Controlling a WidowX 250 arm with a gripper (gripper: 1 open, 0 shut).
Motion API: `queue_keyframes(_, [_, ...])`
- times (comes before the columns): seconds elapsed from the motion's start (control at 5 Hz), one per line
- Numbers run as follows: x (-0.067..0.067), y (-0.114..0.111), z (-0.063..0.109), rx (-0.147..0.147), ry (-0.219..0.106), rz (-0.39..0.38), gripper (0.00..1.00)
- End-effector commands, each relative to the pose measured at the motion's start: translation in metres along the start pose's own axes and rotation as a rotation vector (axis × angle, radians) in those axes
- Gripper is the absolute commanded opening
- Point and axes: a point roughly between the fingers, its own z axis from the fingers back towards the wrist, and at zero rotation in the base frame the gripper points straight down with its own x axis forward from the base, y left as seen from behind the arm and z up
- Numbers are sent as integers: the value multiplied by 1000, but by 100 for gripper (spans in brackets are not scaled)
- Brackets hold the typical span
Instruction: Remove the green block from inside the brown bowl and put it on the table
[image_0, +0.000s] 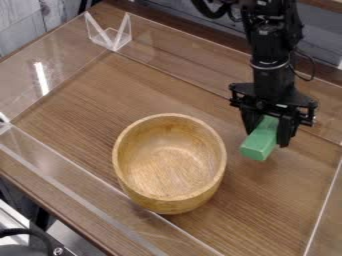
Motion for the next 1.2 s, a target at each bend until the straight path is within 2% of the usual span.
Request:
queue_keyframes(0.0, [13, -1, 15, -9, -48, -13, 0])
queue_keyframes(0.4, [15, -1, 18, -13, -29, -14, 0])
queue_keyframes(0.6, [16, -1, 18, -15, -23, -15, 100])
queue_keyframes(1.0, [16, 3, 22, -19, -9, -10, 100])
